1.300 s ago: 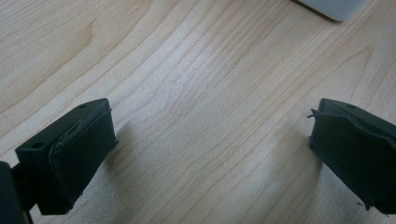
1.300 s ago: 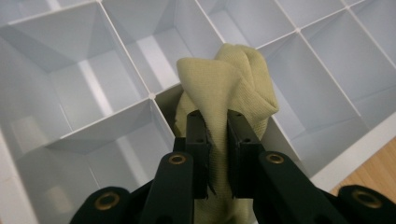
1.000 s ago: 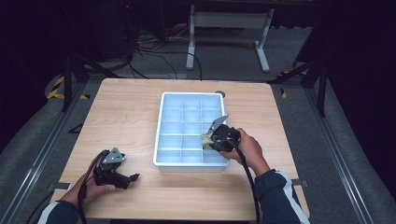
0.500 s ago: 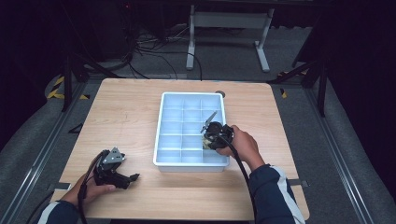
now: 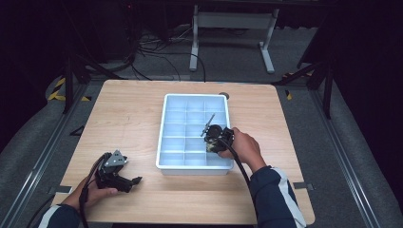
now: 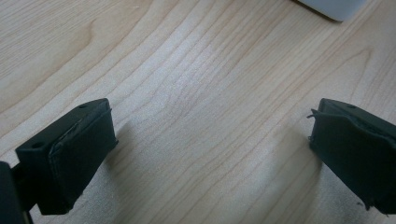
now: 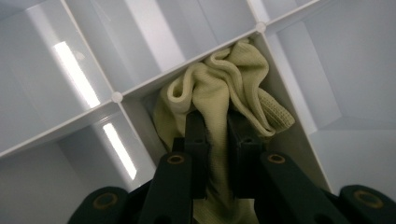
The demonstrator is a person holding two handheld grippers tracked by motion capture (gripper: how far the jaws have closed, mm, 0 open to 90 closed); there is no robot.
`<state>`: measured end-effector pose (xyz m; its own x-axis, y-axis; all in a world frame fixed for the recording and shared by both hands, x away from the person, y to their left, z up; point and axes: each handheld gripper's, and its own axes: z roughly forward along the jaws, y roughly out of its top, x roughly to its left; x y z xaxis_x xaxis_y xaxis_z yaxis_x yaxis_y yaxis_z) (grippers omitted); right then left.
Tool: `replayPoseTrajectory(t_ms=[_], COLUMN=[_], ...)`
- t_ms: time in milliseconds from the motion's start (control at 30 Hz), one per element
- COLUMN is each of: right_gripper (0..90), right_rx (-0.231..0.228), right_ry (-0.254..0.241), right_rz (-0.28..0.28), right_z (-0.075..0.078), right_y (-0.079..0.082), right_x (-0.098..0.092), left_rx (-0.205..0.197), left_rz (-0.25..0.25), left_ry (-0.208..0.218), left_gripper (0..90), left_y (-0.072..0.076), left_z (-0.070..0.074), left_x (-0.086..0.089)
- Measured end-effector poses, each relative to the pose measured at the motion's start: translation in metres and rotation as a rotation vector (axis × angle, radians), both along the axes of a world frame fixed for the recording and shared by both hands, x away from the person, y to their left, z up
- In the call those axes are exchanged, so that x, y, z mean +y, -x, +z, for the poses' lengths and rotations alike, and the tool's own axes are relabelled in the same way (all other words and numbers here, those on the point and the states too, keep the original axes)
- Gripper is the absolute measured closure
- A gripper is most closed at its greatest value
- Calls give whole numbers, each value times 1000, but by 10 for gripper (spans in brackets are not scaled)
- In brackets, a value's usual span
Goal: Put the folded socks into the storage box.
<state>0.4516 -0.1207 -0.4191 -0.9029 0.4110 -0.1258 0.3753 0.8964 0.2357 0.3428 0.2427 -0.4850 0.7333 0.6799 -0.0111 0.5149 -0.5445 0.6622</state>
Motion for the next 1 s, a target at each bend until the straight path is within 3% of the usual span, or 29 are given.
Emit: replayPoseTrajectory(t_ms=[400, 633, 1000], right_gripper=[778, 768, 744], right_rx=[0, -7, -20], right_ry=[-26, -97, -128], right_rz=[-24, -34, -48], right_z=[0, 1, 1], right_y=[1, 3, 4], right_x=[-3, -9, -11], left_rx=[0, 0, 0], left_rz=[0, 0, 0], left_ry=[0, 0, 0], left_gripper=[4, 4, 4], left_y=[0, 0, 0], left_z=[0, 0, 0], left_x=[0, 0, 0])
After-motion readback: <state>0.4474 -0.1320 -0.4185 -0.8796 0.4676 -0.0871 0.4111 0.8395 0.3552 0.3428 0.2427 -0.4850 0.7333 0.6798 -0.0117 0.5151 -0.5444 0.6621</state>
